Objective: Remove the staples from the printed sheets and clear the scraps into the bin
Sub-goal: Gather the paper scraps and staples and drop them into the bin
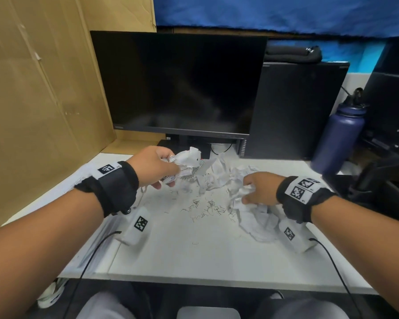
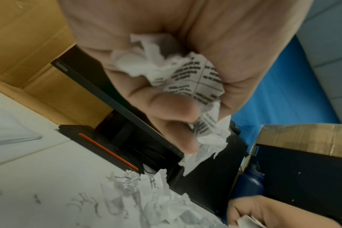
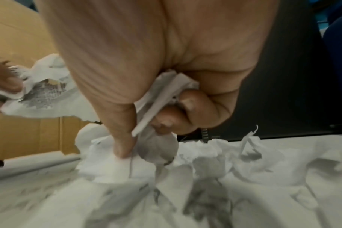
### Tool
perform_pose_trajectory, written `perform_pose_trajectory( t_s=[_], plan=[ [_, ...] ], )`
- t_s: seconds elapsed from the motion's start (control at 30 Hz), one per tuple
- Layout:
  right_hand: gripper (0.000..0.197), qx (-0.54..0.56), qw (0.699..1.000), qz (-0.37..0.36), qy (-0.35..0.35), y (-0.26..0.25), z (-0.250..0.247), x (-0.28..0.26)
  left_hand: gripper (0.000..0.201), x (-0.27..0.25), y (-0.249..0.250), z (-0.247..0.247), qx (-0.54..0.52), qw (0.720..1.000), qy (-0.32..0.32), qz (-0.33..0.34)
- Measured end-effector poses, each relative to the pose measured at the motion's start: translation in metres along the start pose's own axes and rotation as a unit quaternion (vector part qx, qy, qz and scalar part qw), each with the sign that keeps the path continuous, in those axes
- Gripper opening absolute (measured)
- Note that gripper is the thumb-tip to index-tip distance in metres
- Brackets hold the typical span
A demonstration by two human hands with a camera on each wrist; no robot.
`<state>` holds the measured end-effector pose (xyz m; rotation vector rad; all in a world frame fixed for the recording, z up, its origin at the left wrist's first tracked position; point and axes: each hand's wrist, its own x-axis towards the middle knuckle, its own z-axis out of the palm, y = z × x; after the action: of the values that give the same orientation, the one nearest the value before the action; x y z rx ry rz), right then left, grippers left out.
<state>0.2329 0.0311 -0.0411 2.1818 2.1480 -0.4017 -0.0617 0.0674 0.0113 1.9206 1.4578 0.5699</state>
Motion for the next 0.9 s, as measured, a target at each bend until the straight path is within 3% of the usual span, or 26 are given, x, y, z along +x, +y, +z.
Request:
perform_pose_trajectory(
  t_s=[0.13, 0.23, 0.3, 0.4, 0.5, 0.57, 0.63, 0.73, 0.8, 0.9],
  plan=[
    [0.032, 0.055, 0.989, -0.006, 0.14, 0.008, -0.02, -0.006, 0.013, -0.017, -0.003, -0.002, -0.061, 0.998, 0.033, 0.01],
    [0.015, 0.131, 0.965, -0.005, 0.229, 0.006, -0.035, -0.016, 0.013, -0.028, -0.006, -0.001, -0.122, 0.99, 0.071, -0.008],
    [0.016, 0.181, 0.945, -0.001, 0.273, 0.003, -0.044, -0.022, 0.012, -0.033, -0.009, 0.0, -0.163, 0.982, 0.092, -0.029],
    [0.009, 0.271, 0.915, 0.011, 0.298, -0.005, -0.054, -0.041, 0.015, -0.04, -0.015, 0.002, -0.236, 0.967, 0.082, -0.048],
    [0.005, 0.409, 0.864, -0.001, 0.294, -0.021, -0.05, -0.07, 0.024, -0.055, -0.017, 0.005, -0.319, 0.945, 0.049, -0.045],
    [0.005, 0.488, 0.833, -0.011, 0.262, -0.035, -0.037, -0.095, 0.021, -0.072, -0.018, 0.006, -0.348, 0.936, 0.036, -0.036],
    [0.012, 0.55, 0.815, -0.033, 0.178, -0.044, -0.015, -0.122, 0.019, -0.092, -0.021, 0.006, -0.365, 0.931, 0.015, -0.028],
    [0.015, 0.542, 0.837, -0.077, -0.005, -0.049, 0.03, -0.162, 0.03, -0.125, -0.037, 0.011, -0.358, 0.93, -0.08, -0.031],
    [0.012, 0.509, 0.85, -0.068, -0.115, -0.049, 0.066, -0.179, 0.023, -0.145, -0.047, 0.022, -0.314, 0.929, -0.191, -0.038],
    [0.025, 0.47, 0.859, -0.025, -0.202, -0.043, 0.131, -0.182, 0.009, -0.16, -0.063, 0.056, -0.152, 0.939, -0.301, -0.062]
  ],
)
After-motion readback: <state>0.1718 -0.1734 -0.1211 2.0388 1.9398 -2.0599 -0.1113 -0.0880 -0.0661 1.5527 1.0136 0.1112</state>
